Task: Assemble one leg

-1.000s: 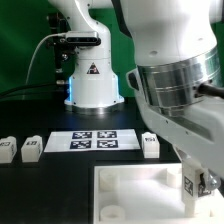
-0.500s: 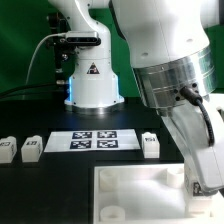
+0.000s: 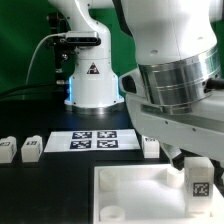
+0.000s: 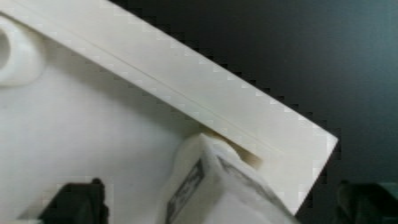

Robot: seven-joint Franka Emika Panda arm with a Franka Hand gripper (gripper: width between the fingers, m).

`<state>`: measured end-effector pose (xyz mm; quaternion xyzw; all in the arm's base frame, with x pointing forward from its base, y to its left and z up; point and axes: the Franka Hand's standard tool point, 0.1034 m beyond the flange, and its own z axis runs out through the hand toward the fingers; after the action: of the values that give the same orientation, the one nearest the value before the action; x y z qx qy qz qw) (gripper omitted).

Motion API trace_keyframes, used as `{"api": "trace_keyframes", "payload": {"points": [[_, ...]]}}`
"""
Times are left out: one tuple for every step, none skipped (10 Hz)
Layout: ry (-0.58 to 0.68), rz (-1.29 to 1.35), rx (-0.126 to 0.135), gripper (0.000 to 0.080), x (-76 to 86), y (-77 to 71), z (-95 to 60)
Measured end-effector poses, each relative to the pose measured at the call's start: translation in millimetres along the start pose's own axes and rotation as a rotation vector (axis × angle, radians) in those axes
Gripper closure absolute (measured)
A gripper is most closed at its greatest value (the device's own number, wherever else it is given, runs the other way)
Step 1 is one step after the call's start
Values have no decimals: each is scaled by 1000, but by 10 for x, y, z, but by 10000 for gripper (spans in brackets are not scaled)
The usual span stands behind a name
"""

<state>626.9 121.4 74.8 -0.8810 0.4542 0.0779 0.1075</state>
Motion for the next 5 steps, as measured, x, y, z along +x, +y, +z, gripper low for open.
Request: {"api": "trace_keyframes", "payload": {"points": [[6, -99, -11, 152, -6, 6, 2], [45, -317, -65, 151, -12, 21, 1], [73, -480, -93, 151, -22, 6, 7], [108, -596, -86, 151, 3, -20, 25], [123, -711, -89, 151, 17, -3, 56]]}}
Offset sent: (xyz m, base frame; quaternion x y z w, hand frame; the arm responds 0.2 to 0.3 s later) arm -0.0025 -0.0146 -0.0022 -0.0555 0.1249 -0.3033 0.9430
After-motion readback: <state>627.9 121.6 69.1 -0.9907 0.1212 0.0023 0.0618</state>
